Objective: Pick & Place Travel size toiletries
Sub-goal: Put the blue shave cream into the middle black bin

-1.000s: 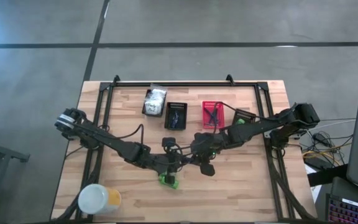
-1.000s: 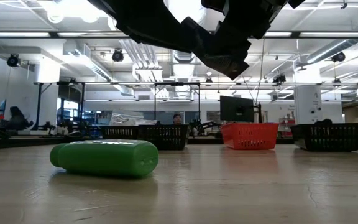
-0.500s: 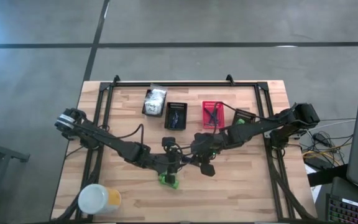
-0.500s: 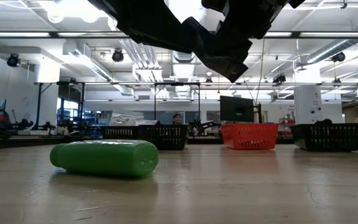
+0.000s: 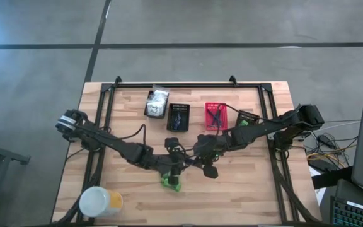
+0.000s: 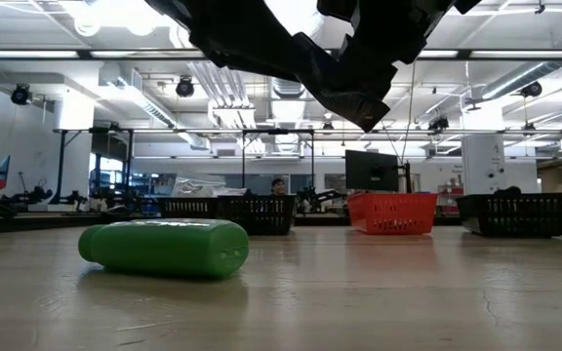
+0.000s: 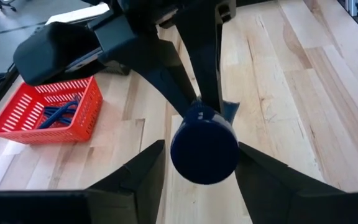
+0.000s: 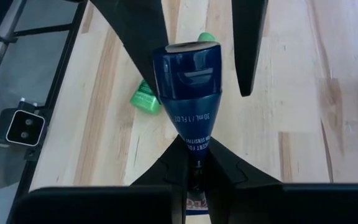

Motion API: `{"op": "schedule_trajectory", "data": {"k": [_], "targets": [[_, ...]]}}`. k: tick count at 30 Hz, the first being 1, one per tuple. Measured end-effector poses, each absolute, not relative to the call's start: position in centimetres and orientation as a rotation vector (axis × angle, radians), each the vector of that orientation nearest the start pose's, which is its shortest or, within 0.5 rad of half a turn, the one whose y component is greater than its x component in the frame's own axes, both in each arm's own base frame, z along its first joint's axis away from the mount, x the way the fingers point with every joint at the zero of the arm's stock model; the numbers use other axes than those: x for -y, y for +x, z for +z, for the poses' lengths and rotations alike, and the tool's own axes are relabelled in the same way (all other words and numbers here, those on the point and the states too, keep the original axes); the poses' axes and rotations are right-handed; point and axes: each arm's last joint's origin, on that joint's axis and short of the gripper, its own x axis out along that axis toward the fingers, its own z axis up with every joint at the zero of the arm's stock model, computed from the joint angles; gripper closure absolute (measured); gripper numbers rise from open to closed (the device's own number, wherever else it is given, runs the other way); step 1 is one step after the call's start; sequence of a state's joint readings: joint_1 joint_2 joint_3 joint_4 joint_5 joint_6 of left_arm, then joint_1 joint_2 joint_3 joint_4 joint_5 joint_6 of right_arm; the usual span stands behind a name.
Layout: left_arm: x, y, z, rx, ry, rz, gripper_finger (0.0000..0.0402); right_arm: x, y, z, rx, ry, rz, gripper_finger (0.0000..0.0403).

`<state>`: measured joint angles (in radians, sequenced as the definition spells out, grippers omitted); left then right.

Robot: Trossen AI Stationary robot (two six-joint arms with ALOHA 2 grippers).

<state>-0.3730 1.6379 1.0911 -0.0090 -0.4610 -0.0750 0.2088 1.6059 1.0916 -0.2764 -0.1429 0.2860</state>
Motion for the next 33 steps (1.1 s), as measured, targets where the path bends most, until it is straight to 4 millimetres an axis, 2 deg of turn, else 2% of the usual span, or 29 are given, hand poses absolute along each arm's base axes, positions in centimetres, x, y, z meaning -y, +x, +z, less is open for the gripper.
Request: {"op": "schedule_trajectory", "data": {"k": [9,33], "targets": [[11.74,33.97,24.41,-0.499,0.138,0.086,0.0202,-7.46,33.13,23.02,-0.84,0.241,0.218,0.038],[10.83,34.35,24.42,-0.506,0.091,0.064,0.0209,-7.38,33.12,22.93,-0.839,0.227,0.205,0.038]]}}
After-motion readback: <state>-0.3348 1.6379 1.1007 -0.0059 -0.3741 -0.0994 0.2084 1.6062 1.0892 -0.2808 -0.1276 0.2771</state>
